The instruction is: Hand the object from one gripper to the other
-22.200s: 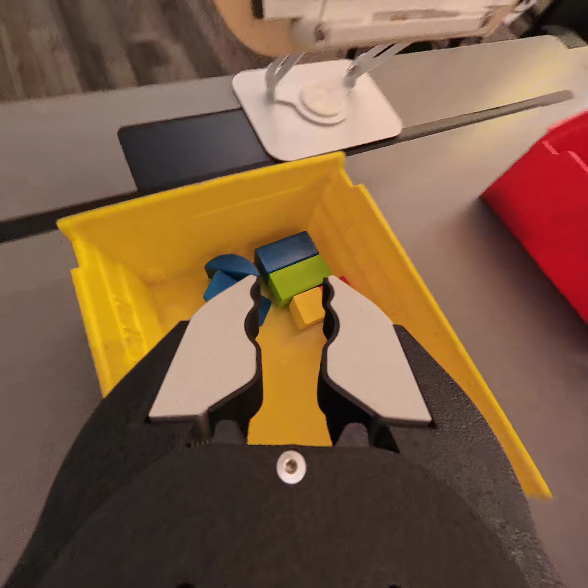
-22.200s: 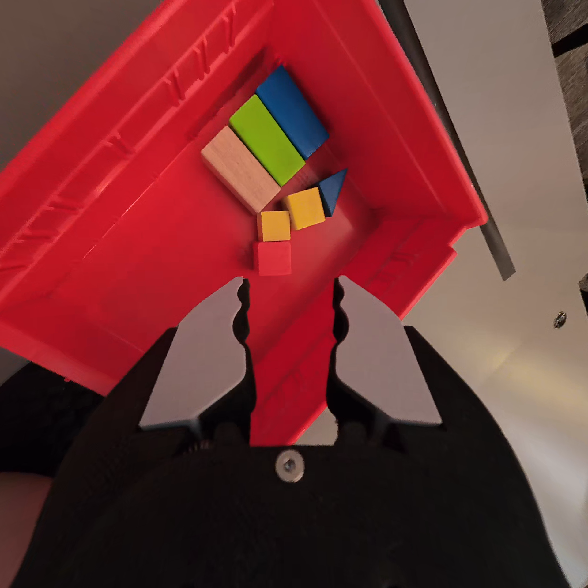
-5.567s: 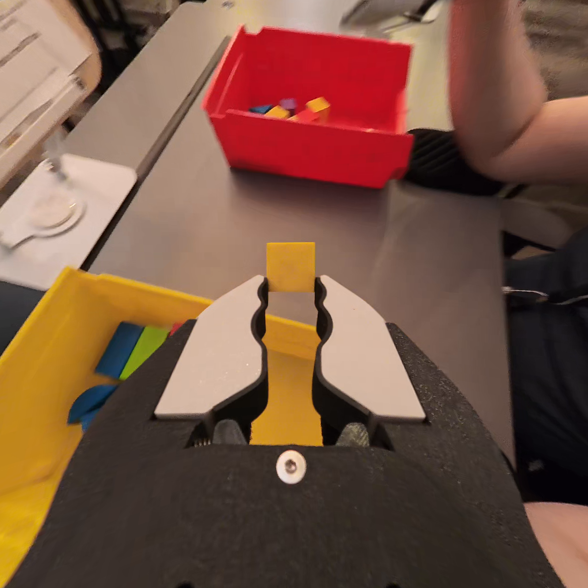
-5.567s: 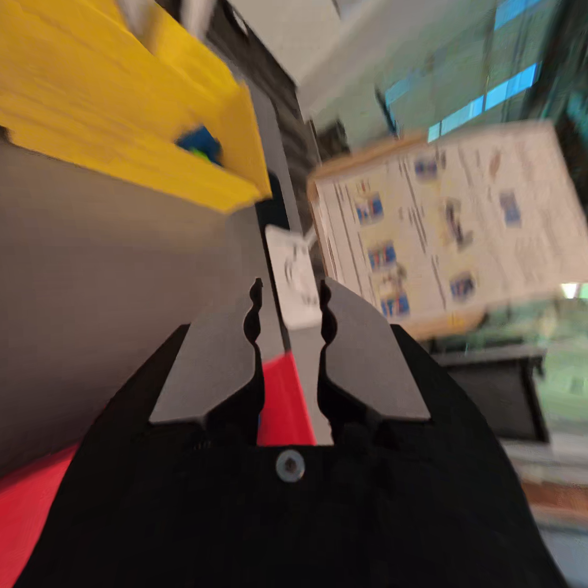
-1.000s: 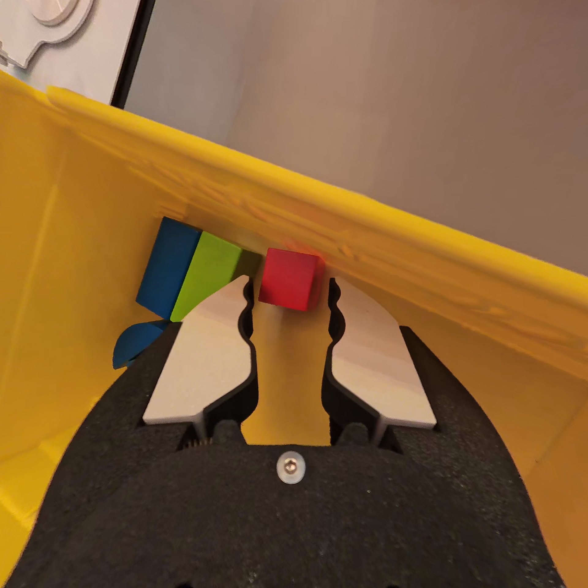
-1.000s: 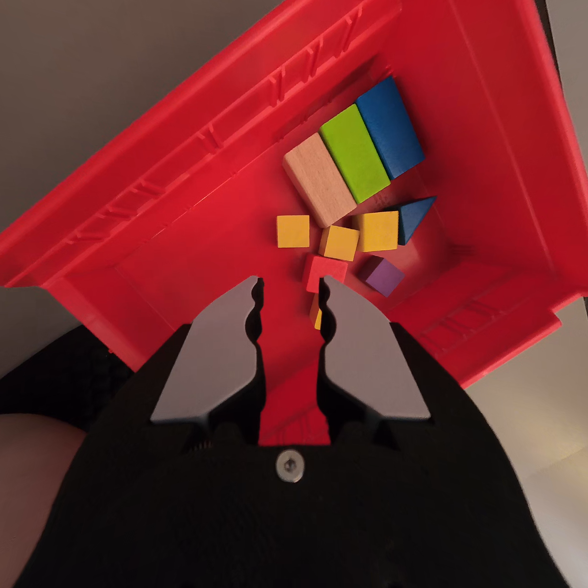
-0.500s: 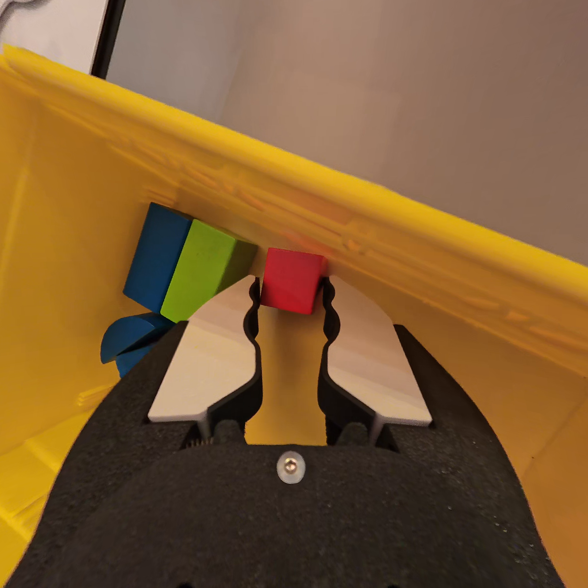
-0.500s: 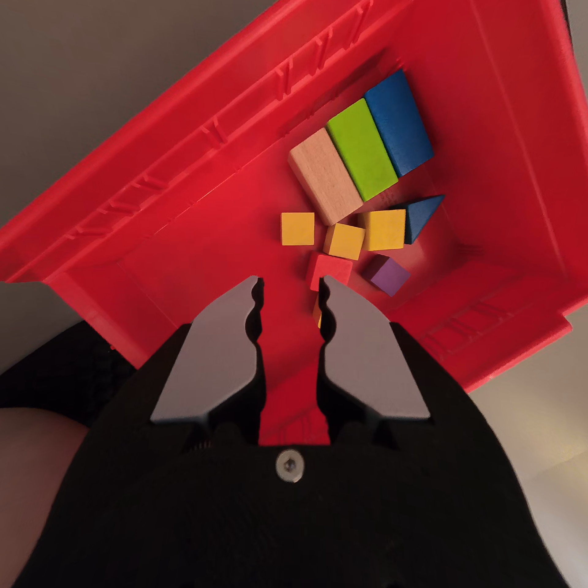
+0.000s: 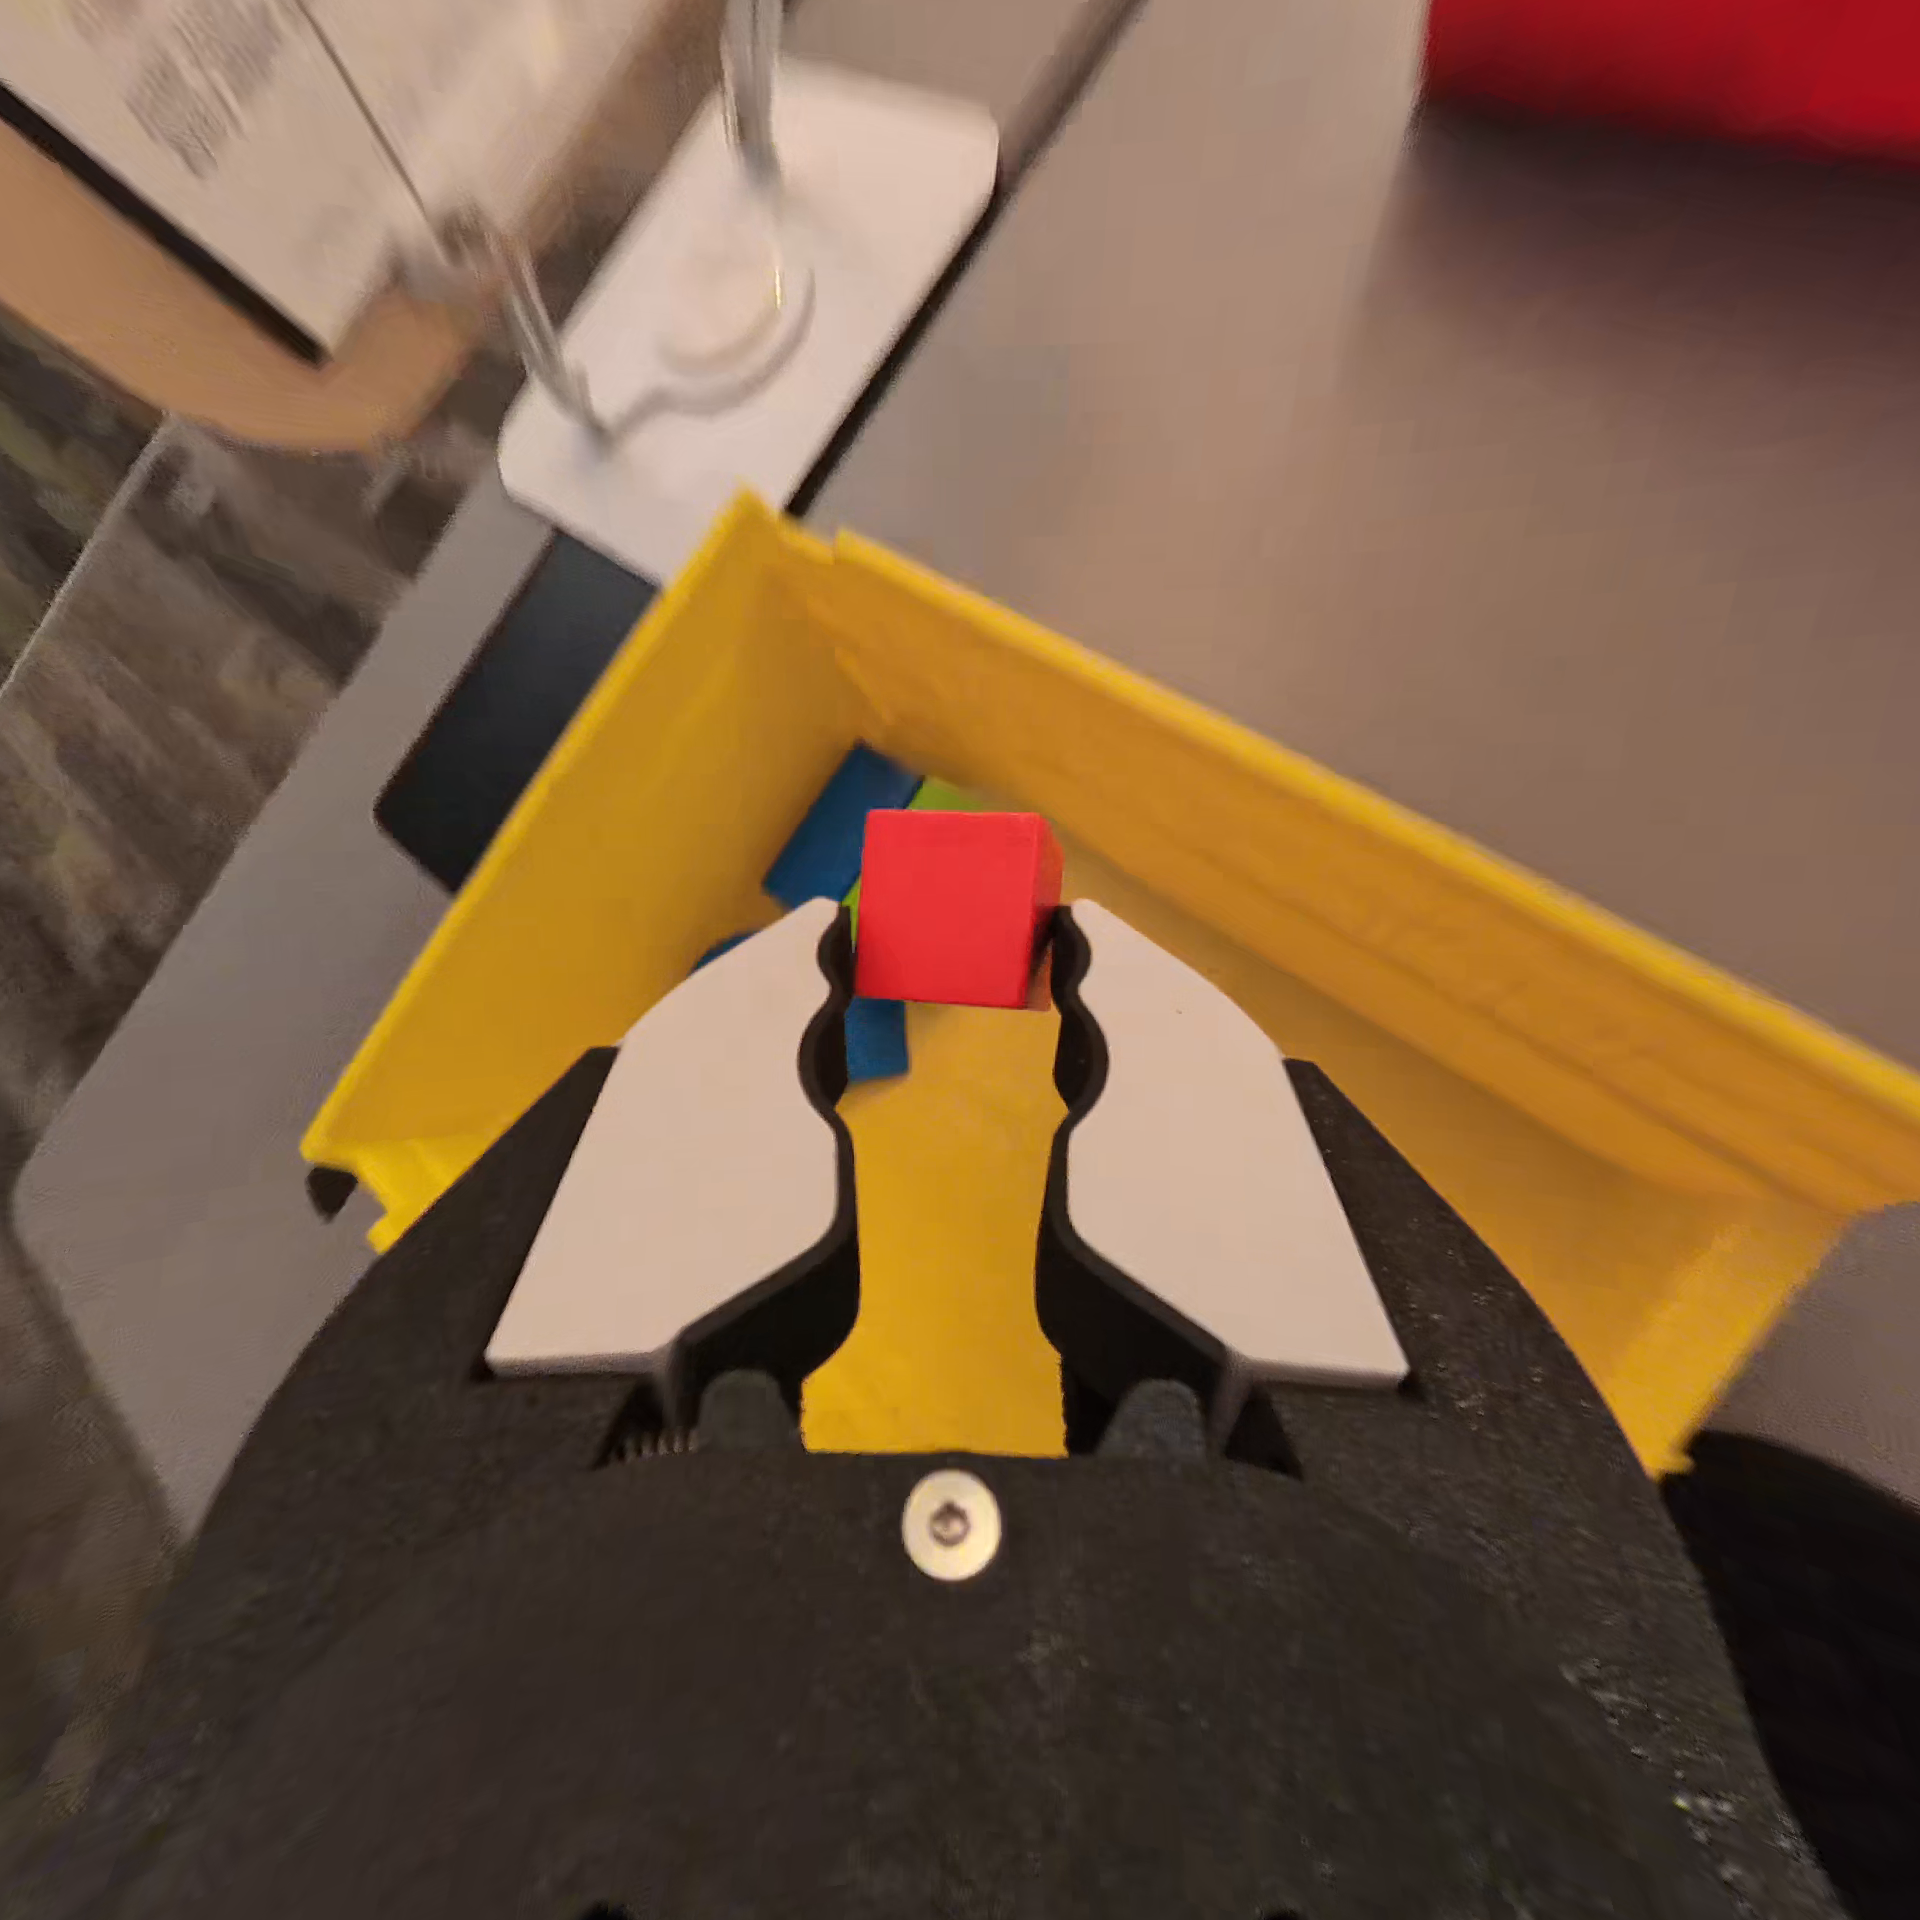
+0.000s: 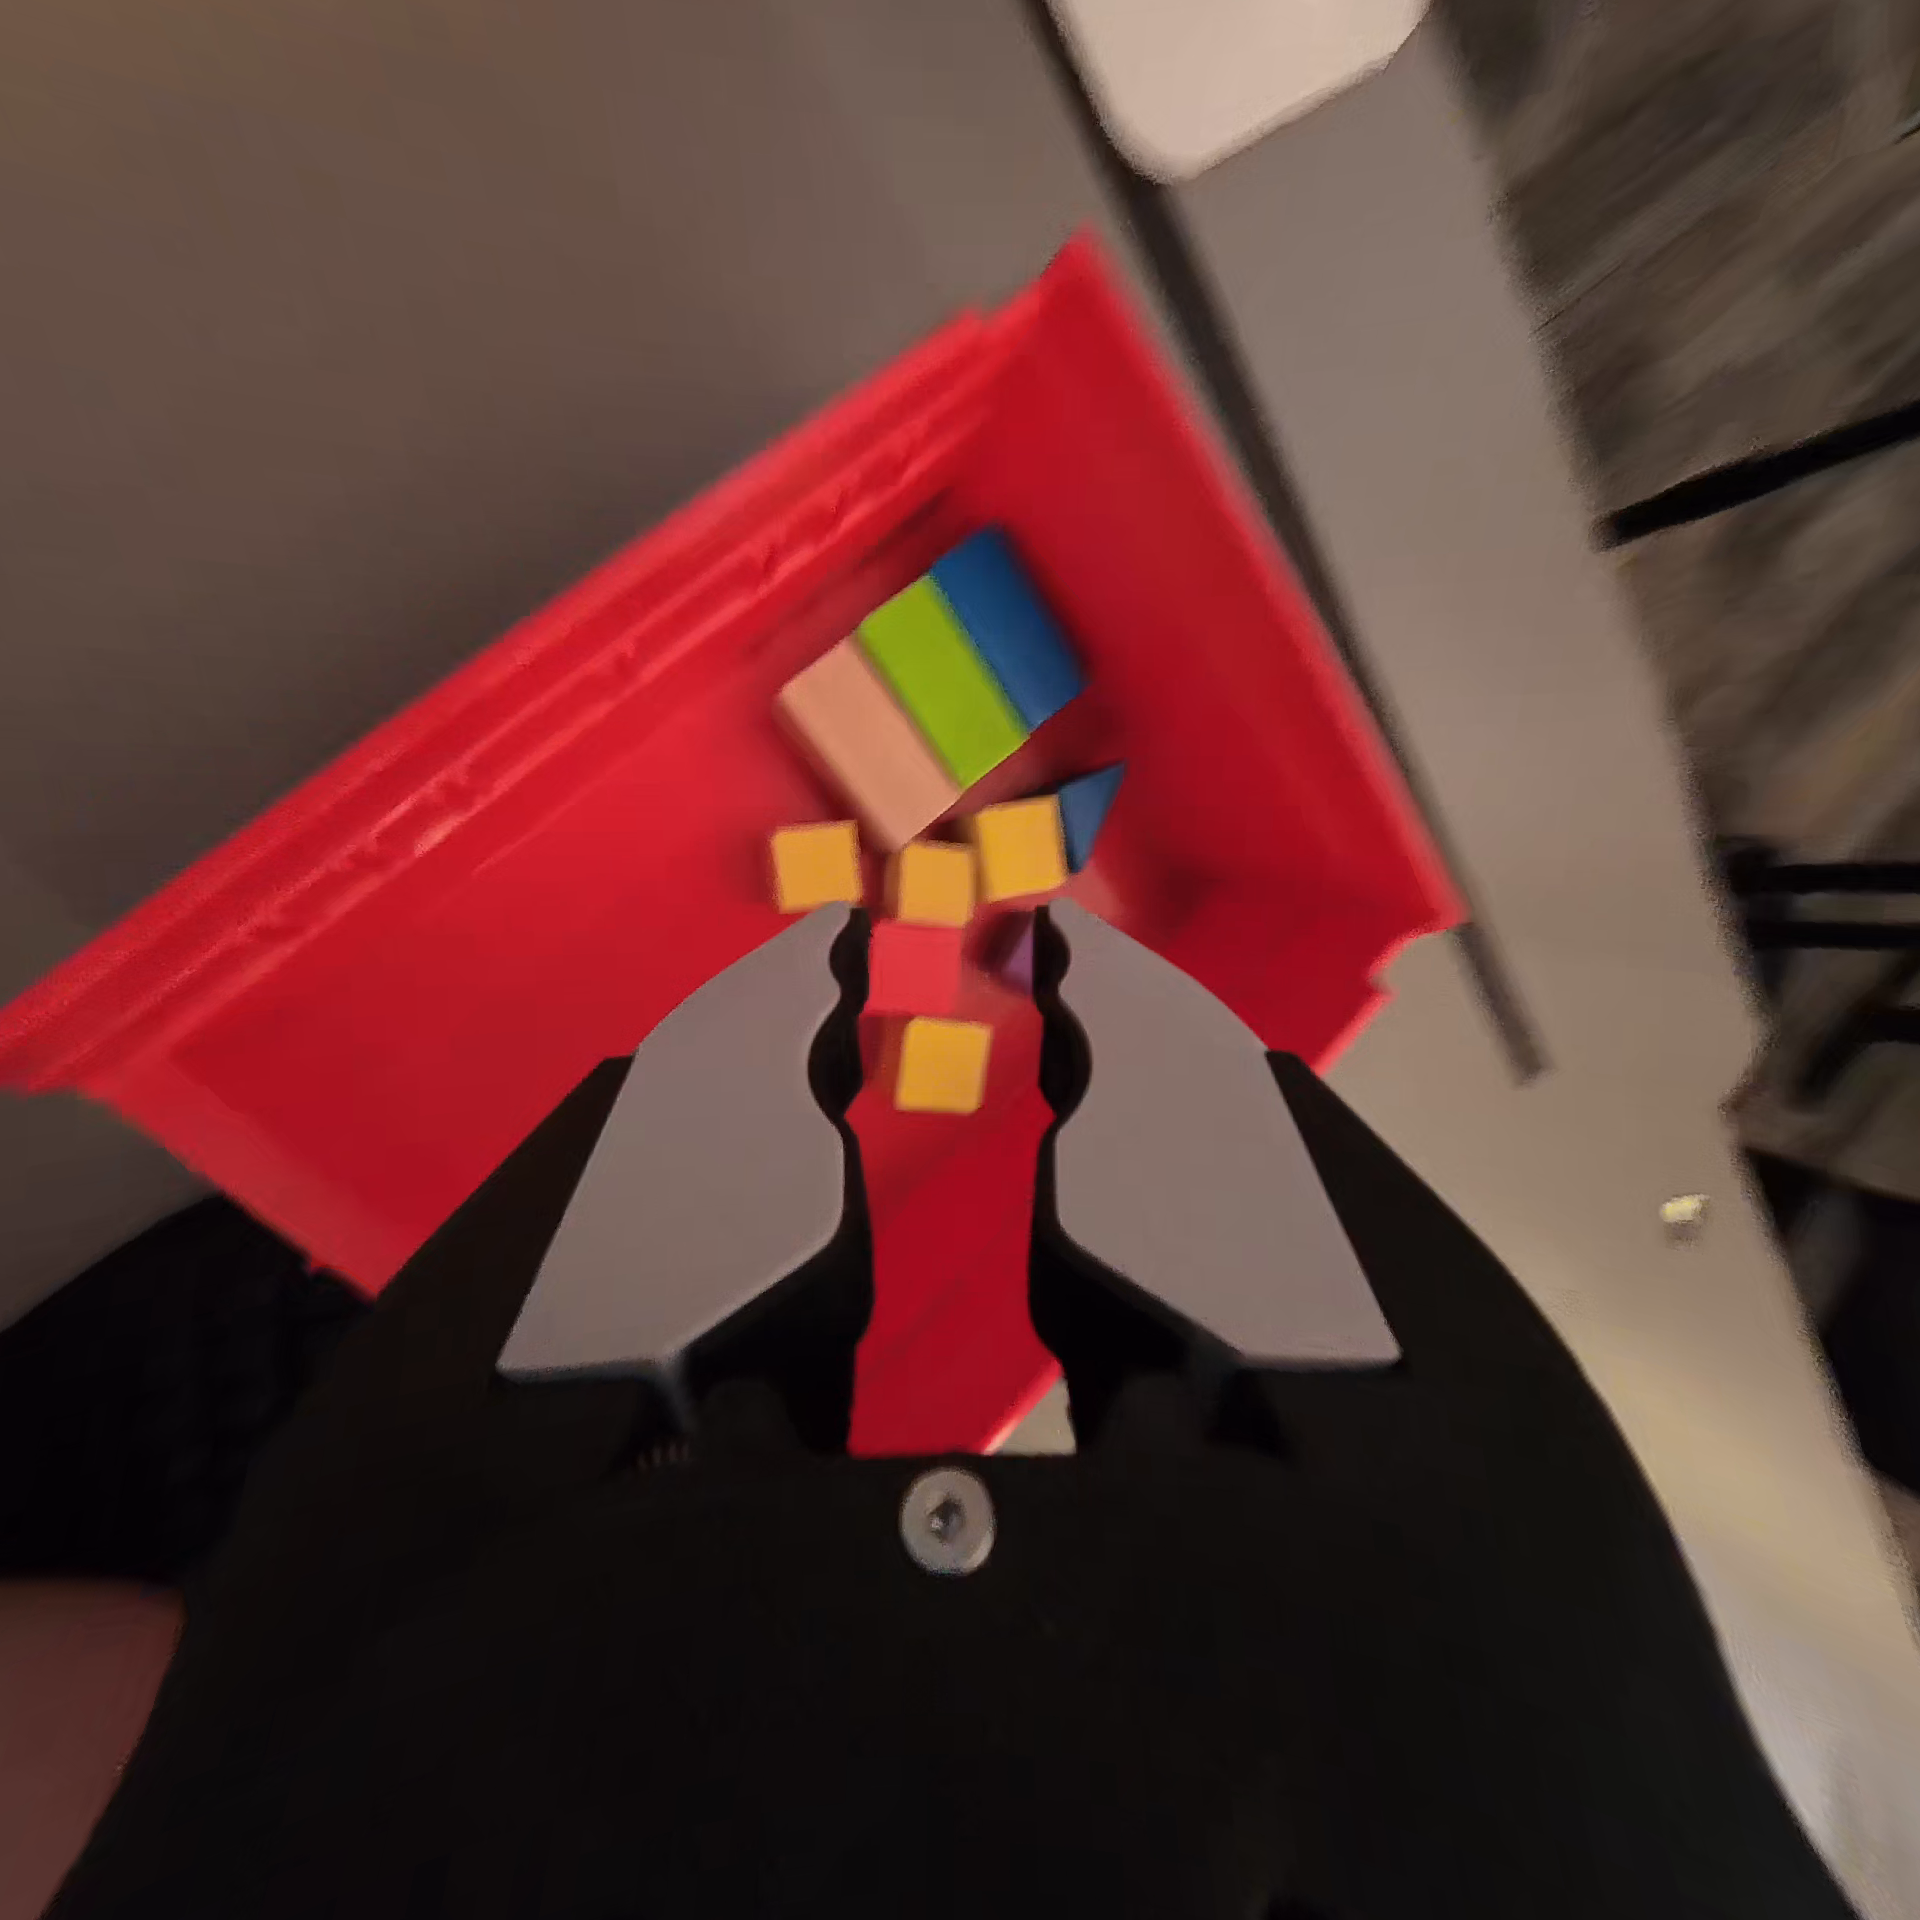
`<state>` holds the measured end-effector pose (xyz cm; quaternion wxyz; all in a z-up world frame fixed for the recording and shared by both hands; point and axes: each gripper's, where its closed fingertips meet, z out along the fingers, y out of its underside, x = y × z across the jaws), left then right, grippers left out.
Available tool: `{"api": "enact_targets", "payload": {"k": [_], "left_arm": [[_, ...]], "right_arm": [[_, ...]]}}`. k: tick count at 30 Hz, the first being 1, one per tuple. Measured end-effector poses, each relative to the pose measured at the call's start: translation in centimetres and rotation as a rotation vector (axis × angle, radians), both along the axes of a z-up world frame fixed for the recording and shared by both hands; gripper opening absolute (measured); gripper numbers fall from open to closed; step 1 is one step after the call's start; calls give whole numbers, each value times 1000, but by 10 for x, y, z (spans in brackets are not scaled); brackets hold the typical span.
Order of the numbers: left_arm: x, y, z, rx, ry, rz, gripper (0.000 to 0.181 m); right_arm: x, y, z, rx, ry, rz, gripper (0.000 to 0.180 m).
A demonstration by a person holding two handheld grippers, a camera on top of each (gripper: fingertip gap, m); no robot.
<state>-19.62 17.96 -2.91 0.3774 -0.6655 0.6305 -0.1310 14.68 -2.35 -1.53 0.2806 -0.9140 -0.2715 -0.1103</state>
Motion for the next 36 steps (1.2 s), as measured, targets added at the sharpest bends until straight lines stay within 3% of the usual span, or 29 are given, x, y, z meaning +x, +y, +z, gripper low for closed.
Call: {"api": "enact_targets", "payload": {"k": [5, 10, 14, 18, 26, 30, 34, 36], "left_arm": [[26, -77, 82, -200, -384, -304, 36], [23, -143, 93, -283, -347, -582, 36], [20, -181, 89, -381, -292, -747, 36], [25, -198, 76, -389, -215, -812, 36], [34, -223, 67, -433, -153, -891, 36], [34, -225, 67, -429, -144, -895, 36], [32, -225, 68, -420, -157, -909, 35], [32, -224, 70, -414, -170, -905, 48]], "right_arm": [[-72, 34, 85, 498, -88, 251, 48], [-195, 15, 111, 806, -165, 754, 55], [-265, -1, 99, 852, -258, 952, 55], [-299, -10, 82, 834, -279, 1053, 55], [-316, -8, 60, 779, -323, 1109, 50], [-319, -11, 58, 786, -333, 1130, 33], [-320, -11, 59, 794, -342, 1128, 33], [-318, -11, 59, 785, -352, 1119, 33]]}}
